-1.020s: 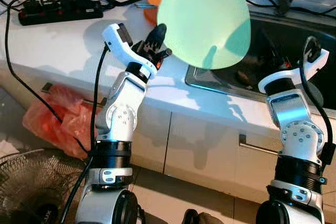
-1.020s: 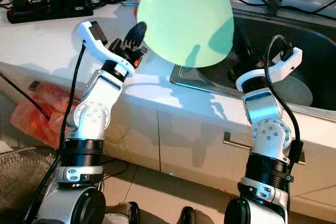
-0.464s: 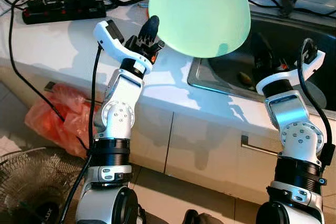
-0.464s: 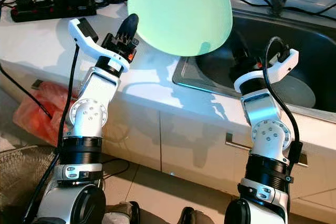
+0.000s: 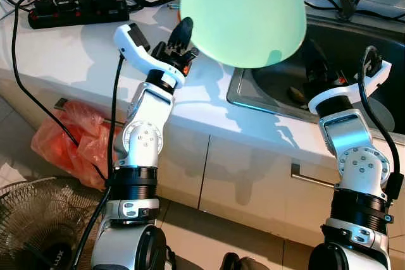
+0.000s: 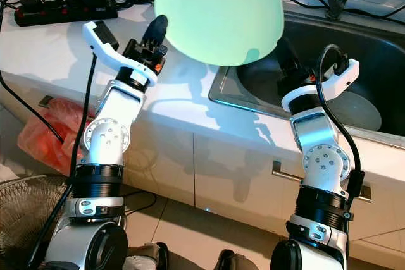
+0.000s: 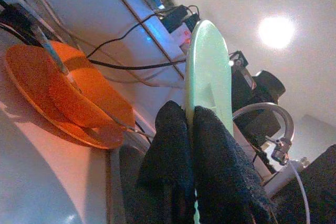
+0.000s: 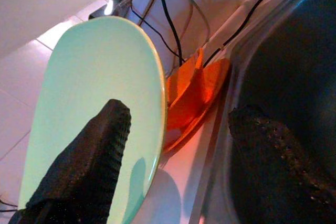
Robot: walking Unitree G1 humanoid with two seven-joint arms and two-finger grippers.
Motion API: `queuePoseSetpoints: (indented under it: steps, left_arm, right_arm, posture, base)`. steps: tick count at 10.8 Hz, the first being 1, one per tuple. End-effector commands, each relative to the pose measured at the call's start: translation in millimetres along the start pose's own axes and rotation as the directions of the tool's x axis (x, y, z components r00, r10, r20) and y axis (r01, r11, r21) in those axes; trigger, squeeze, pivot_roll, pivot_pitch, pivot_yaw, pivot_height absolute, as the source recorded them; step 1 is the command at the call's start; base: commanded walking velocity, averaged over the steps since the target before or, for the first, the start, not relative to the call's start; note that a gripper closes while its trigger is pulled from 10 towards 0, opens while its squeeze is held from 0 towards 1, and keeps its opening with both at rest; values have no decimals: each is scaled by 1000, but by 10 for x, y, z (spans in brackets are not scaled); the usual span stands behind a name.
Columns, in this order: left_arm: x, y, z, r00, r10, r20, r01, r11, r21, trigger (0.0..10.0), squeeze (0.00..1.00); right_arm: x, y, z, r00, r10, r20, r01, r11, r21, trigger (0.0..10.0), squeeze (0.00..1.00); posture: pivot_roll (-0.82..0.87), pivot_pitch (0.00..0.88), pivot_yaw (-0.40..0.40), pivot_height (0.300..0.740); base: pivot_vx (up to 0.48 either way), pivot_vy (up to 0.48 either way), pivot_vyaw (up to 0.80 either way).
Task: Kitchen organization
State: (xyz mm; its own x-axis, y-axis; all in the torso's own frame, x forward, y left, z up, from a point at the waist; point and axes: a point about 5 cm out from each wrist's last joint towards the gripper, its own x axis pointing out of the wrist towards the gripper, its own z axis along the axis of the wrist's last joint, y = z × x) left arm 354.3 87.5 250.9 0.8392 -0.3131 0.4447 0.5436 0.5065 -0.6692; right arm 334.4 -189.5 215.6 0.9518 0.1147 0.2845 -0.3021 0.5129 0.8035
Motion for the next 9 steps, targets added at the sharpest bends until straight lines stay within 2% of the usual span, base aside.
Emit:
queuePoseSetpoints:
  steps: [1,9]
  left_arm:
    - [175,-401,-89,990,-138,20,139,987,-81,10000,0]
    - [152,-489,-230,981,-187,-48,181,977,-111,10000,0]
  right_arm:
    - [-23,1,-11,1000,8,-2,-8,1000,12,10000,0]
    - [-13,11,-53,1000,11,-8,-11,1000,20,10000,0]
  posture:
    - [147,137,-7,740]
    - [147,141,-4,740]
  base:
    - [0,0,0]
    - [0,0,0]
